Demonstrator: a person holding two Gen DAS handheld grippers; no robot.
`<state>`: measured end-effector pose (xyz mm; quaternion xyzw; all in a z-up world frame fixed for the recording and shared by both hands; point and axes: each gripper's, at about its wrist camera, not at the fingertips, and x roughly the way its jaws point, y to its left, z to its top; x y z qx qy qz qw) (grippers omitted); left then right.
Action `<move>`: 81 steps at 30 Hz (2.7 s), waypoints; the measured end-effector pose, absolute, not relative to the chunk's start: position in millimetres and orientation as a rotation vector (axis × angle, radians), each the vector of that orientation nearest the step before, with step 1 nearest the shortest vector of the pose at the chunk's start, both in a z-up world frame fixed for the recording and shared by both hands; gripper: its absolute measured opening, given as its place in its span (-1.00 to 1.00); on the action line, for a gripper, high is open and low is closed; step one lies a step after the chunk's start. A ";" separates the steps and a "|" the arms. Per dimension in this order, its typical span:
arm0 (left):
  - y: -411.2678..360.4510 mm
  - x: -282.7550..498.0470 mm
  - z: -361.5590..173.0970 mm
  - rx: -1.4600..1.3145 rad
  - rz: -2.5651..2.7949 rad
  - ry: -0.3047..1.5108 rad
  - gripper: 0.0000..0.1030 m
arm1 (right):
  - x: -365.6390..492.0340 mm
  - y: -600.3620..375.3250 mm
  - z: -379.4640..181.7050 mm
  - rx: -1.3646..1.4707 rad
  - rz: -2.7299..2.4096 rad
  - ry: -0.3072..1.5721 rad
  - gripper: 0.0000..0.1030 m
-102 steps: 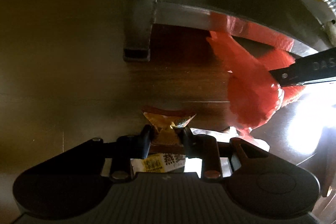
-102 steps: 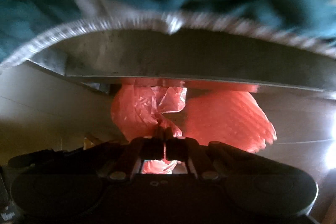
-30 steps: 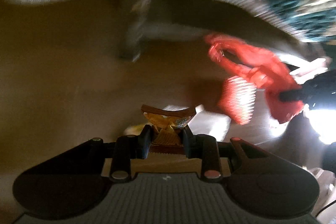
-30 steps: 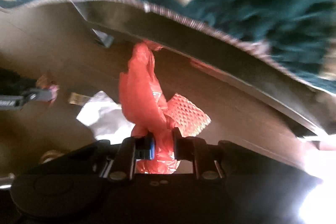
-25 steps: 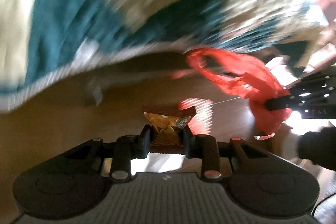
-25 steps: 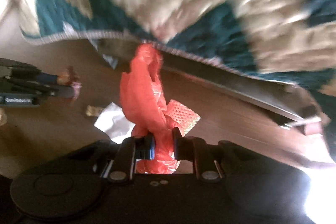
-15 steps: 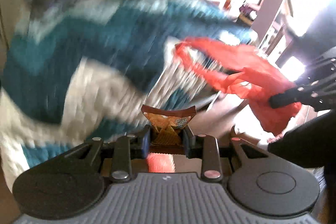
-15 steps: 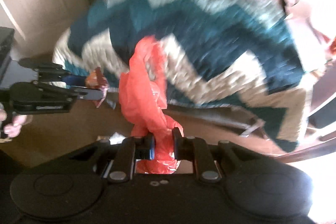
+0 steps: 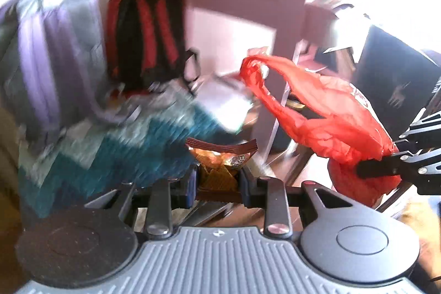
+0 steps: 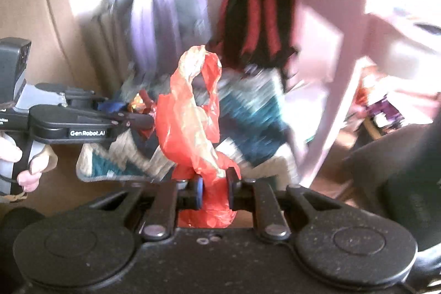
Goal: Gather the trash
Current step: 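Lift the red bag and gold wrapper out from under the quilt toward the bin, then open both tools over the bin to drop the bag and wrapper, then move both open tools back down to the trash pile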
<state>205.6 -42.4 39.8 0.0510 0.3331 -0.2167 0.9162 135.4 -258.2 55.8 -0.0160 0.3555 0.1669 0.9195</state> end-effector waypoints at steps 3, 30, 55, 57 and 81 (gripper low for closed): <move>-91.0 200.4 82.5 0.127 -0.491 0.641 -0.42 | 122.9 -304.5 89.3 -0.011 0.272 0.652 -0.71; -488.5 248.2 169.5 0.228 -0.768 0.671 -0.41 | 147.7 -583.5 133.7 0.207 -0.315 0.565 -0.62; -404.2 234.7 176.4 0.174 -0.681 0.650 0.51 | 114.2 -526.1 144.5 0.123 -0.214 0.561 0.17; -384.8 229.1 179.6 0.167 -0.666 0.643 0.56 | 112.1 -513.8 149.2 0.124 -0.181 0.558 0.17; -17.5 199.3 75.6 0.072 -0.329 0.653 1.00 | 184.8 -243.0 25.4 0.019 0.403 0.768 0.35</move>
